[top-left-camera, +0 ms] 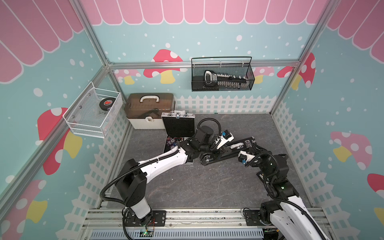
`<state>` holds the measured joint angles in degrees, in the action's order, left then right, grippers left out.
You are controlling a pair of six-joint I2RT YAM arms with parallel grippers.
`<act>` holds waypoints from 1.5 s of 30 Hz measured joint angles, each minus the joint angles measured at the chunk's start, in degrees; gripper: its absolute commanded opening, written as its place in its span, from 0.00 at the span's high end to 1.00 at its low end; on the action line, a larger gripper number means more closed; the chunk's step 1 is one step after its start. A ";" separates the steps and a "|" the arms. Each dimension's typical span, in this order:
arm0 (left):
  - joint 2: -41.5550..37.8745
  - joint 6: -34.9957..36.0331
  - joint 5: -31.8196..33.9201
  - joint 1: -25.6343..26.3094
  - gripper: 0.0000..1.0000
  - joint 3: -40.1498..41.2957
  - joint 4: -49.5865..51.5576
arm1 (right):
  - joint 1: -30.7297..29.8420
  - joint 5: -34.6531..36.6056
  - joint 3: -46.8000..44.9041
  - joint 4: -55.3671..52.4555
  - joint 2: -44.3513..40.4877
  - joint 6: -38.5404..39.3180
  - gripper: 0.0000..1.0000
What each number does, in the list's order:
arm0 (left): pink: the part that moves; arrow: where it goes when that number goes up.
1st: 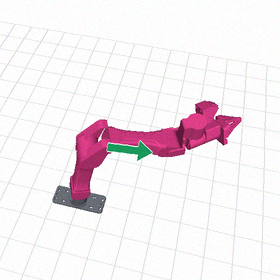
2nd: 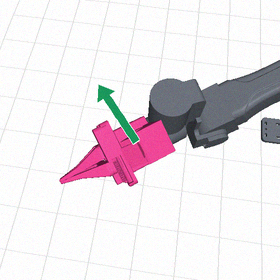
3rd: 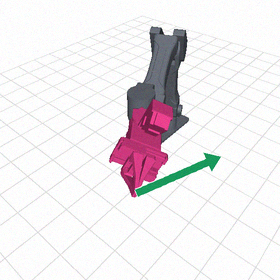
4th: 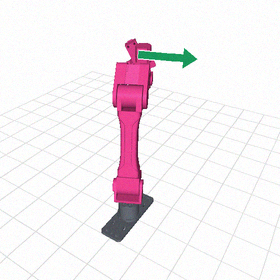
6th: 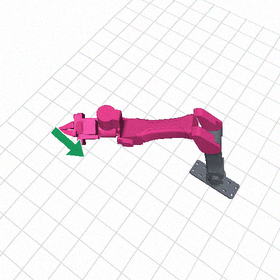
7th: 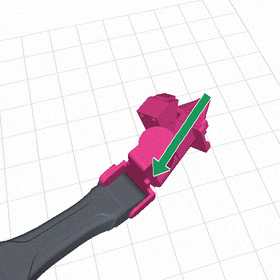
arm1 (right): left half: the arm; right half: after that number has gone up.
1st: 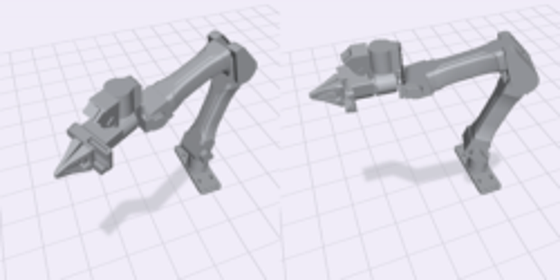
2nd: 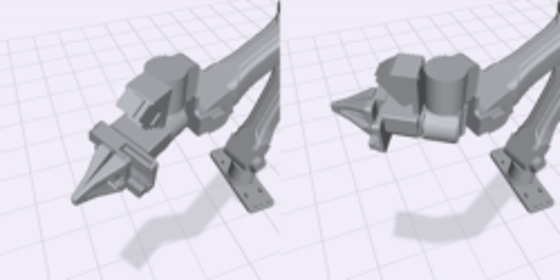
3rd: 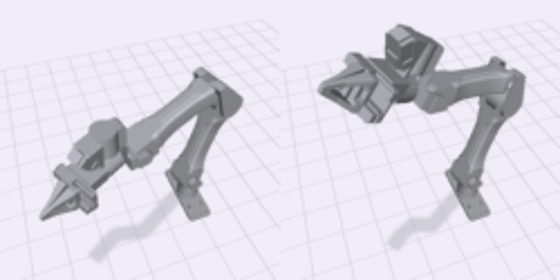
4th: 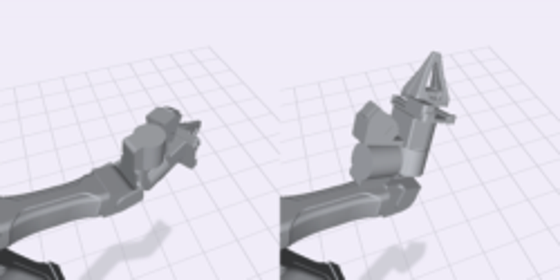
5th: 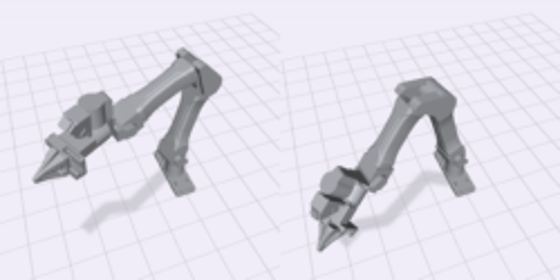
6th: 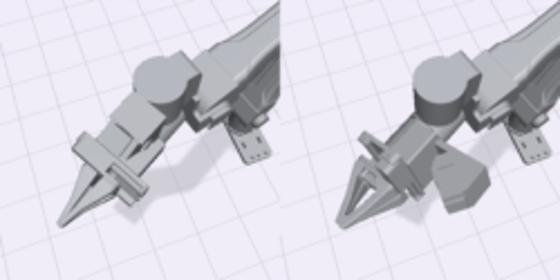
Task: Open the poker set cases
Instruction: Open the fastener on the poker set case.
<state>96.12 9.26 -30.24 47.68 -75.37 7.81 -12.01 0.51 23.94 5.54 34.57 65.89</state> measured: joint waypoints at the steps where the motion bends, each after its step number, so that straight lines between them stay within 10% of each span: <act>1: 0.00 0.04 0.09 0.00 1.00 0.00 0.00 | 0.00 0.15 0.00 0.44 0.31 -0.15 0.68; 45: 0.00 0.94 -1.09 0.33 1.00 -0.04 0.72 | -0.02 -2.78 0.57 12.85 9.51 -3.85 0.61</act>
<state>96.12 10.20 -31.33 48.01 -75.42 8.54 -12.03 -2.26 24.51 18.39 44.07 62.04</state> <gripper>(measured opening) 0.120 0.386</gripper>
